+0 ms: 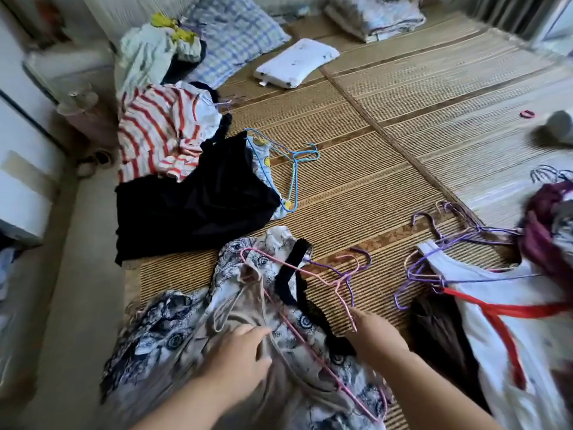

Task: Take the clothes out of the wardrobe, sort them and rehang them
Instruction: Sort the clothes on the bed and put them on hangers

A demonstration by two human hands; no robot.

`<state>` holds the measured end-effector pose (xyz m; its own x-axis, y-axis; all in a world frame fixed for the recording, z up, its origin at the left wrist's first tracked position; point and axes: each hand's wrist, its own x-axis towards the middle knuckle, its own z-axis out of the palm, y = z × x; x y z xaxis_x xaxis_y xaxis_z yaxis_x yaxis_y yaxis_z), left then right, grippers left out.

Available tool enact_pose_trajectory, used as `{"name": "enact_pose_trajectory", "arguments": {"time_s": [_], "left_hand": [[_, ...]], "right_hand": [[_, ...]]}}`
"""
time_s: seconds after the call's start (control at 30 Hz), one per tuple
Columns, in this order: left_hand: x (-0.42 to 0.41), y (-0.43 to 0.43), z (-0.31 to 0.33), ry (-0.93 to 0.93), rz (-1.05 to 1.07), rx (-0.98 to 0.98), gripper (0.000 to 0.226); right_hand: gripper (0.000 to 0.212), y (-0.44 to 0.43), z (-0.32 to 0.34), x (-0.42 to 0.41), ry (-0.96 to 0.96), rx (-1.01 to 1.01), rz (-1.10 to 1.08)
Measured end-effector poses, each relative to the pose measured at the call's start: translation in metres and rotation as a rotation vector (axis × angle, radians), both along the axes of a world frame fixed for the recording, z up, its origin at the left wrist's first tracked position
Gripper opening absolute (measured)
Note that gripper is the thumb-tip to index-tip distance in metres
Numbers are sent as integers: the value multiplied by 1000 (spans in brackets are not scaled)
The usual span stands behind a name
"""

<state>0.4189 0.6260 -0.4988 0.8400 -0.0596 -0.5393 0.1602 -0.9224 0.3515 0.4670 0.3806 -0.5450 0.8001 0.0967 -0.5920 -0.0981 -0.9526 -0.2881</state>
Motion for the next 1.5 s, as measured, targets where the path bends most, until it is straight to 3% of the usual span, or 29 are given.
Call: {"name": "enact_pose_trajectory", "arguments": {"time_s": [0.2,0.27,0.37,0.47,0.67,0.77,0.83,0.9,1.1,1.2,1.3,1.5], "left_hand": [[-1,28,-25,-10,-30,-14,53],[2,32,-19,-19,-27,-24,53],[15,31,6,-54,-37,-18,53],[37,28,49,-144,-34,28,56],[77,21,153,-380,-77,220,77],[83,24,204,-449,-67,295,68],[83,24,242,-533,-29,247,49],[82,26,280,-614,-39,188,28],[51,24,359,-624,-90,129,26],[27,-6,377,-662,-106,-3,25],[6,-42,390,-671,-143,-121,21],[-38,-141,401,-678,-195,-230,24]], "right_hand": [[20,5,-28,-11,-83,-179,-136],[18,8,-22,-14,-180,-79,-294],[12,13,5,-21,-275,227,-515],[12,11,45,-22,-198,428,-505],[22,3,155,-7,-233,605,-393],[20,3,214,-1,-274,709,-300],[20,-4,253,-1,-305,742,-289],[25,-16,289,-2,-365,712,-264],[32,-73,385,-28,-572,589,-296],[33,-104,418,-49,-651,548,-316],[17,-142,438,-73,-715,477,-313],[17,-239,465,-132,-866,340,-328]]}}
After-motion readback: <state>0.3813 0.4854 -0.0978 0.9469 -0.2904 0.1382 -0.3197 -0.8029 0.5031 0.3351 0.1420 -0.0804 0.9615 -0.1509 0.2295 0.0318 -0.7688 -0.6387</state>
